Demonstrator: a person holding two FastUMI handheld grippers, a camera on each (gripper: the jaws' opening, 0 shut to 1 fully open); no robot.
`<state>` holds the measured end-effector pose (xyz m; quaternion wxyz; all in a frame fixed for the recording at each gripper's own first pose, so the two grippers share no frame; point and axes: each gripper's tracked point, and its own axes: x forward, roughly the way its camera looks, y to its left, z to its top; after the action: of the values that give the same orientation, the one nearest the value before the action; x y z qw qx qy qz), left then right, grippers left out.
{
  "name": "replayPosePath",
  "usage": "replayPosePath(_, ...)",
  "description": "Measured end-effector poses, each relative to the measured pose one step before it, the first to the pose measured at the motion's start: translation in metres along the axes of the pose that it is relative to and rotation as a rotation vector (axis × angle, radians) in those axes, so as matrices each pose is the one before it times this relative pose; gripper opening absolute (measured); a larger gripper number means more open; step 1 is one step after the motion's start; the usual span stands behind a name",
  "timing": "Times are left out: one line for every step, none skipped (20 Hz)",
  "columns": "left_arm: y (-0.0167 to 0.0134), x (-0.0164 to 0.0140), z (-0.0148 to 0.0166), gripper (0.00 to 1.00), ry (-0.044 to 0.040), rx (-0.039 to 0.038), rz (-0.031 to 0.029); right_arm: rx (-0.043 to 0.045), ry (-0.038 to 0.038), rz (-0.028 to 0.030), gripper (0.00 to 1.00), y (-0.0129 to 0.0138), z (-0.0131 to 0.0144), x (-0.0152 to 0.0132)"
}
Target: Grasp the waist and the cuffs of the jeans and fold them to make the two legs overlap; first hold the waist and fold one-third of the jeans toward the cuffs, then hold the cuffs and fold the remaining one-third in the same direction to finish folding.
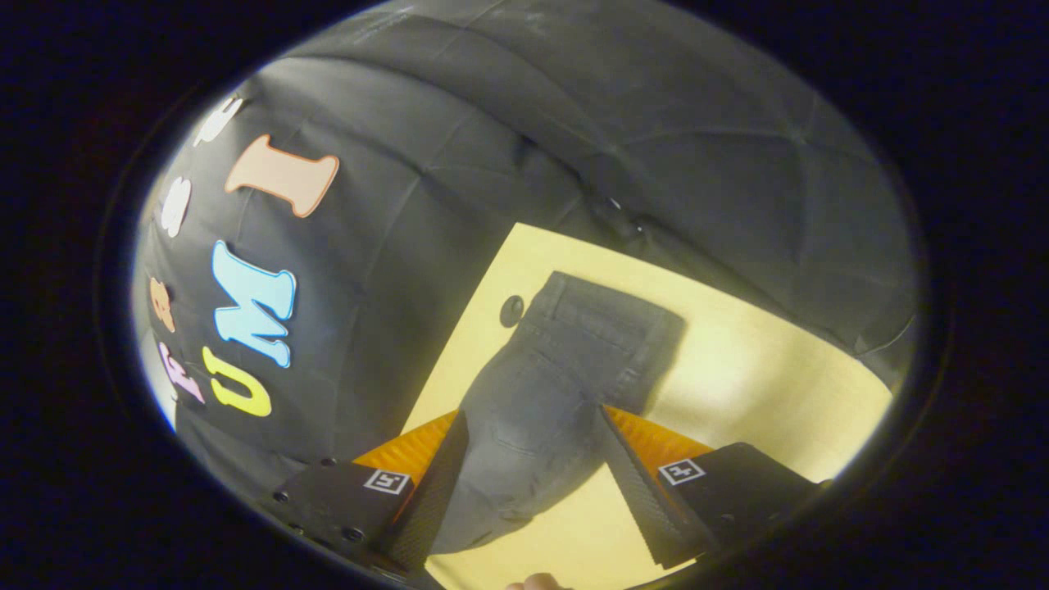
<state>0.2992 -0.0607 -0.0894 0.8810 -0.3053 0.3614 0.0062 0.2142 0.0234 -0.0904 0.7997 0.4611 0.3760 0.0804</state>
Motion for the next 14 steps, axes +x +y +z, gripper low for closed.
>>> replayPosePath(-0.00756,-0.01426,-0.00245,0.98,-0.02833,0.045,-0.0058,0.01046,-0.00203,-0.00952,0.94,-0.00905,-0.00066,-0.00276)
replayPosePath(-0.00827,-0.00994,-0.00045,0.98,-0.03572,0.04256,-0.00284,0.0111,-0.00835,-0.01103,0.94,-0.00814,0.00048,0.00114)
replayPosePath(-0.01103,-0.00818,-0.00001,0.98,-0.03296,0.03976,-0.00804,0.01109,-0.00859,-0.01094,0.94,-0.00898,0.00144,0.00067)
replayPosePath(-0.011,-0.00954,0.00135,0.98,-0.03432,0.03568,-0.01019,0.01236,-0.01375,-0.0131,0.93,-0.00674,0.00292,0.0045)
replayPosePath(-0.00855,-0.00972,0.00094,0.98,-0.03544,0.03277,-0.00918,0.01213,-0.00844,-0.01043,0.94,-0.00688,0.00163,0.00652)
replayPosePath(-0.00694,-0.00826,0.00128,0.98,-0.03301,0.03714,-0.0106,0.01345,0.00653,-0.00492,0.94,-0.00399,-0.00035,0.00708)
replayPosePath(-0.00639,-0.00997,-0.0004,0.97,-0.03136,0.03503,-0.01008,0.01727,0.00461,-0.00695,0.94,-0.00447,-0.00021,0.0053)
replayPosePath(-0.00456,-0.00842,0.00129,0.97,-0.03322,0.03183,0.00075,0.01574,-0.00029,-0.00592,0.94,-0.00303,0.00122,0.00862)
replayPosePath(-0.00376,-0.00652,-0.00183,0.97,-0.02155,0.02876,0.00092,0.01626,0.00207,-0.01454,0.94,-0.00552,-0.00021,0.00754)
replayPosePath(-0.00075,-0.00737,-0.00089,0.97,-0.02196,0.02132,0.00711,0.01806,-0.00412,-0.00341,0.94,-0.00078,0.00181,0.00717)
replayPosePath(-0.00025,-0.00655,-0.00127,0.98,-0.01434,0.0195,-0.00115,0.02221,-0.00307,-0.00078,0.94,-0.00071,0.00157,0.00395)
replayPosePath(-0.00018,-0.00608,-0.00028,0.97,-0.02121,0.01531,0.00675,0.02544,0.0041,0.00771,0.94,0.00266,-0.00017,0.0062)
replayPosePath(-0.001,-0.00701,0.00013,0.97,-0.0133,0.01661,0.00457,0.02402,0.00495,0.00978,0.94,0.00256,-0.00178,0.00363)
replayPosePath(-0.00081,-0.0054,0.00175,0.98,-0.02642,0.01681,0.00376,0.01748,0.00638,-0.0004,0.94,-0.00158,-0.00212,0.00638)
